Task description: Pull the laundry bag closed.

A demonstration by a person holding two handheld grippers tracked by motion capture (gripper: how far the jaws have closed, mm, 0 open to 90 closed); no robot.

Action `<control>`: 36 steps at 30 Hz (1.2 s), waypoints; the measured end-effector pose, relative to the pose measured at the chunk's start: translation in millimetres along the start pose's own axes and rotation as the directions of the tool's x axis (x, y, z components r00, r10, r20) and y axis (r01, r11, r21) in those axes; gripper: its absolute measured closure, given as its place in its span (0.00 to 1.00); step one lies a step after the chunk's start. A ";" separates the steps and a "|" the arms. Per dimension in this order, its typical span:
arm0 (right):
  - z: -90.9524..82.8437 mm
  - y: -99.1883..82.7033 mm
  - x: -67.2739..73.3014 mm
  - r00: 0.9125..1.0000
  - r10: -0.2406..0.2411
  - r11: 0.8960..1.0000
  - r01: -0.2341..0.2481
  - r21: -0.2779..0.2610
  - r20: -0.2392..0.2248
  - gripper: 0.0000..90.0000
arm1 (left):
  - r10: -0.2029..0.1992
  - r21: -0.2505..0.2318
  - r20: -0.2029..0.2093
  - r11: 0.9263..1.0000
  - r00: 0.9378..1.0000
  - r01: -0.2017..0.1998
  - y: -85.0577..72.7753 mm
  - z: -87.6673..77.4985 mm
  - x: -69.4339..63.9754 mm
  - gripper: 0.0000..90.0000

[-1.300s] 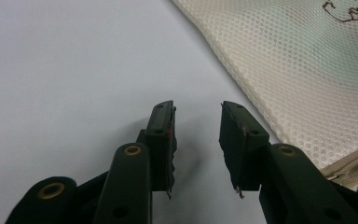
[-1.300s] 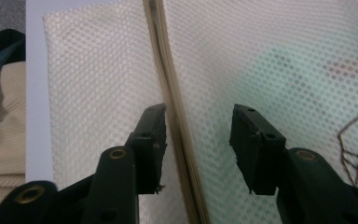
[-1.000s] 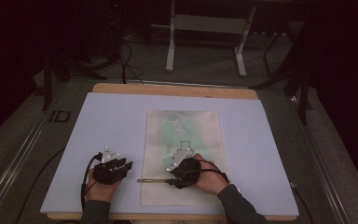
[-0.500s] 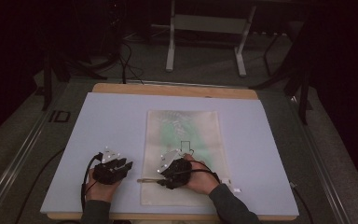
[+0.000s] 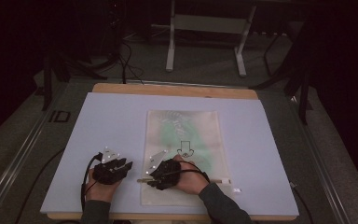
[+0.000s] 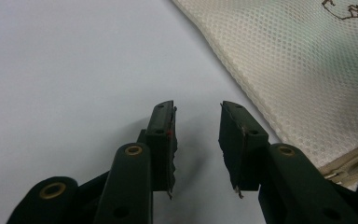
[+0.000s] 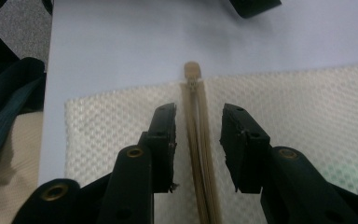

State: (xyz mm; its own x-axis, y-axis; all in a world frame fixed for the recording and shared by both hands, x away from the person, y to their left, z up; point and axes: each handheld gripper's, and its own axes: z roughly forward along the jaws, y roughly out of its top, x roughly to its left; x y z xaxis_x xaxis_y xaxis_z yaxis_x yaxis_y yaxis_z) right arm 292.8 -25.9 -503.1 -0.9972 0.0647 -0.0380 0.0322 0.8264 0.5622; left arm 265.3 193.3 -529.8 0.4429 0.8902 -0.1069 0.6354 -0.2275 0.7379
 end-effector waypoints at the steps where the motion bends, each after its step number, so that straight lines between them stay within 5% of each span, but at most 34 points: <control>1: 1.1 1.1 0.2 1.000 0.000 1.000 0.000 -0.001 -0.002 0.73 | 0.001 0.002 0.000 1.000 1.000 -0.001 0.0 -0.1 0.2 0.72; 25: 33.0 31.9 -5.0 0.999 -0.020 0.999 0.020 0.028 -0.025 0.75 | -0.018 -0.012 -0.008 1.000 1.000 0.018 -0.4 -3.5 5.3 0.72; 36: 41.0 38.4 -4.4 0.999 -0.020 0.998 0.022 0.067 -0.025 0.89 | -0.019 -0.012 -0.008 1.000 1.000 0.019 -0.5 -3.3 5.1 0.72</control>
State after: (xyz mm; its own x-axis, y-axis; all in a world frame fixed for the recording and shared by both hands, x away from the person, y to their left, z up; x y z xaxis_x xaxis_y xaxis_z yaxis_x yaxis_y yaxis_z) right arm 301.3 28.5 -515.2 -0.9990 0.0340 -0.0288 0.0148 0.8630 0.5050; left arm 265.1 199.2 -528.5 0.4259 0.8974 -0.1157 0.6359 -0.2058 0.7438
